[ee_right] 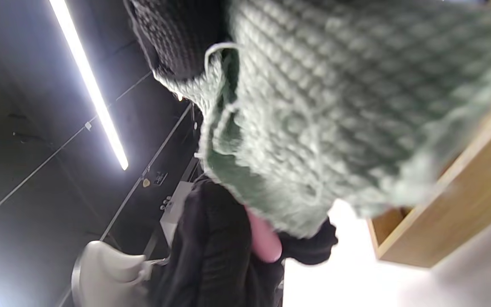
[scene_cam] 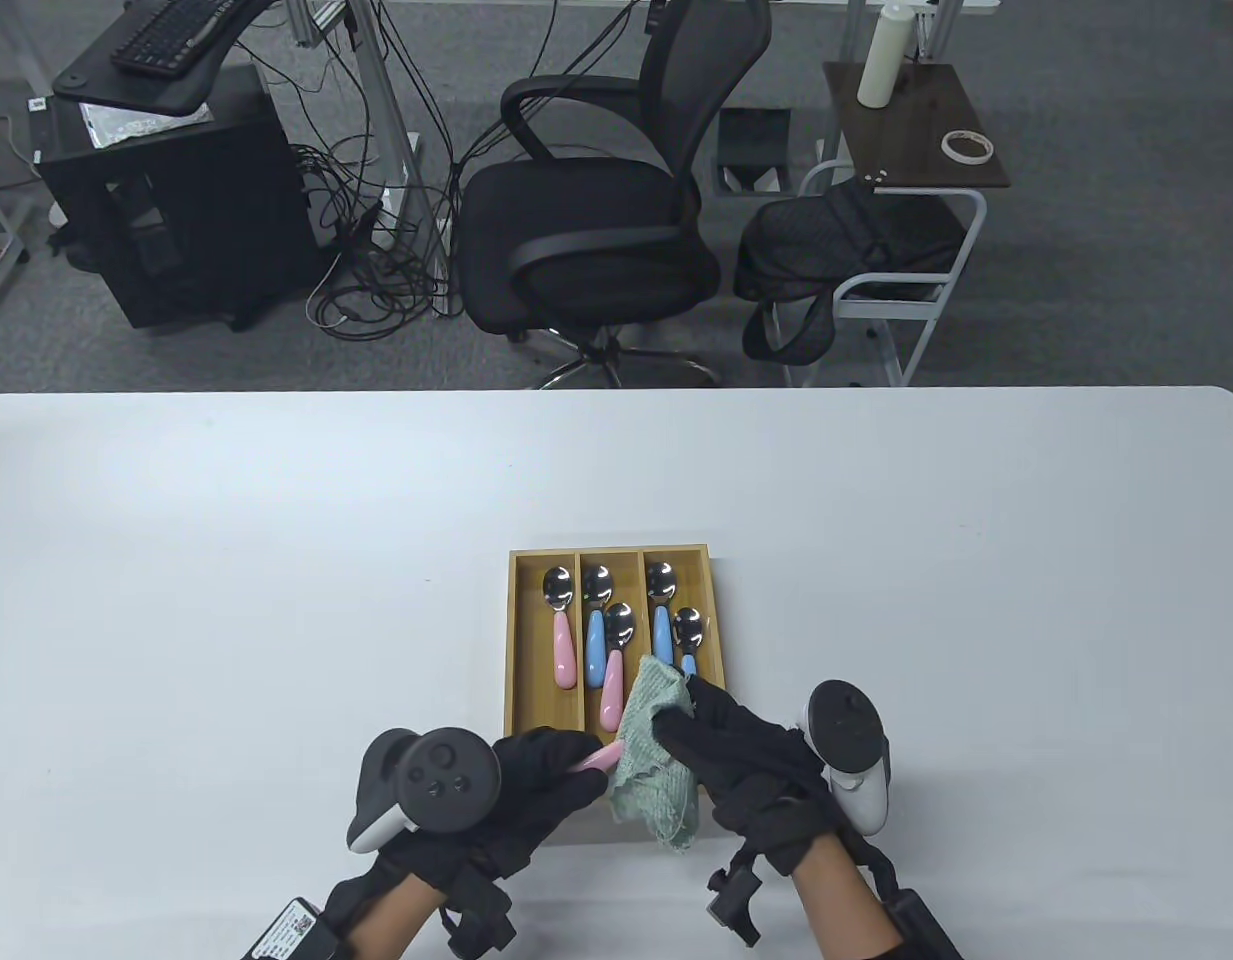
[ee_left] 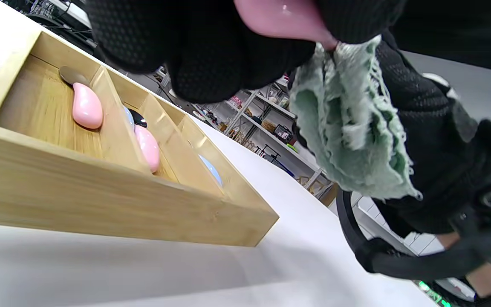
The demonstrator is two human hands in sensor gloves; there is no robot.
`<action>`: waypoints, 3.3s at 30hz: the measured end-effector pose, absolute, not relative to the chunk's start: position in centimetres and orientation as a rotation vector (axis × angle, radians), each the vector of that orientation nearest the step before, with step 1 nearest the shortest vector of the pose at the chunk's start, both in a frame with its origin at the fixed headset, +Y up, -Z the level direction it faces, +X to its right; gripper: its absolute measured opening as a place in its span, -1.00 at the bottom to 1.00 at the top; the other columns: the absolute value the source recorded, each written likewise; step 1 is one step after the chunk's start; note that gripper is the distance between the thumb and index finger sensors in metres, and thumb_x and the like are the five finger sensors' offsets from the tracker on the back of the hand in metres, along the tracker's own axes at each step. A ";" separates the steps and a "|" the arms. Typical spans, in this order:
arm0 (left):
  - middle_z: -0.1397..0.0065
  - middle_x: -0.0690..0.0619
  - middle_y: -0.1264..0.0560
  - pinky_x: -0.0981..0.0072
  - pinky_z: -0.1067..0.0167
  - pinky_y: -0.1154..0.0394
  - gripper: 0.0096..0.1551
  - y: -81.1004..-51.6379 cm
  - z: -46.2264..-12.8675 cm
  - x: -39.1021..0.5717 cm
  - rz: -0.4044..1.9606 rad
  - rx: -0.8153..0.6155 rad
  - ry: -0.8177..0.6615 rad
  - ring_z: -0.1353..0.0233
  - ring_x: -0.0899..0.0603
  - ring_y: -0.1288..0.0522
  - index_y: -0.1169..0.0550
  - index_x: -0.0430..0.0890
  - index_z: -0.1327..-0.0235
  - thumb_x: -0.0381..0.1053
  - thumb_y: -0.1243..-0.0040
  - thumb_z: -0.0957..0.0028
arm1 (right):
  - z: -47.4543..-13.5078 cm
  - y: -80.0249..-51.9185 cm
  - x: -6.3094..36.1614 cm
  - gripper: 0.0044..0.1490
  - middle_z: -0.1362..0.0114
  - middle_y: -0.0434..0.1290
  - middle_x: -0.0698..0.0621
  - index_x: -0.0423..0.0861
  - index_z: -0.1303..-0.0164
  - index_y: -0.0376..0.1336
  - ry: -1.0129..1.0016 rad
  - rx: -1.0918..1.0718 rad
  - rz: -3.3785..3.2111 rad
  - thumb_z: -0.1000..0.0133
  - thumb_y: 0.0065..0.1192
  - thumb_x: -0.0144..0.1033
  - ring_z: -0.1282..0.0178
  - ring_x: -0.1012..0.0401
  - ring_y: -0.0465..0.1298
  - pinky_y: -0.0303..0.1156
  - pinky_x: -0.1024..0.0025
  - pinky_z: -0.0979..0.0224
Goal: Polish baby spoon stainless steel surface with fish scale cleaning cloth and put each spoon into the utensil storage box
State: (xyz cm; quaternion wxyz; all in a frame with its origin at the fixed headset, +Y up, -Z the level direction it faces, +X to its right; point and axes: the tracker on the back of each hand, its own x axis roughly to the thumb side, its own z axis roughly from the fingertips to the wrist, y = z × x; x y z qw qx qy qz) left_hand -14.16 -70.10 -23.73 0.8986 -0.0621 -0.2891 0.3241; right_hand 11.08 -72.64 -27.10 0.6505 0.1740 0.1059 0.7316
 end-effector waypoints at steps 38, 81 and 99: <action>-0.20 0.03 -0.59 0.01 -0.08 -0.61 -0.41 -70.9 -24.0 -14.5 0.701 -0.165 -0.562 -0.09 -0.10 -0.66 -0.53 -0.05 -0.37 0.26 0.06 -0.29 | -26.2 -71.9 10.7 -0.38 -0.32 0.49 -0.07 -0.20 -0.49 0.14 0.019 0.371 1.904 -0.37 0.01 -0.06 -0.09 0.21 0.71 0.69 0.29 -0.22; -0.18 0.03 -0.62 0.03 -0.03 -0.63 -0.42 -71.3 -23.9 -13.8 0.709 -0.231 -0.589 -0.03 -0.09 -0.68 -0.55 -0.06 -0.34 0.26 0.06 -0.29 | -26.5 -72.2 10.6 -0.28 -0.41 0.44 -0.04 -0.15 -0.53 0.10 0.140 0.408 1.808 -0.25 0.35 -0.25 -0.20 0.08 0.66 0.66 0.17 -0.27; -0.24 -0.05 -0.55 0.03 -0.05 -0.61 -0.38 -71.2 -24.1 -12.9 0.687 -0.471 -0.746 -0.05 -0.09 -0.65 -0.47 -0.17 -0.41 0.22 0.02 -0.31 | -26.9 -71.5 11.2 -0.38 -0.15 0.57 0.07 -0.02 -0.38 0.26 -0.058 0.418 2.033 -0.21 0.31 0.08 0.20 0.33 0.70 0.72 0.44 0.04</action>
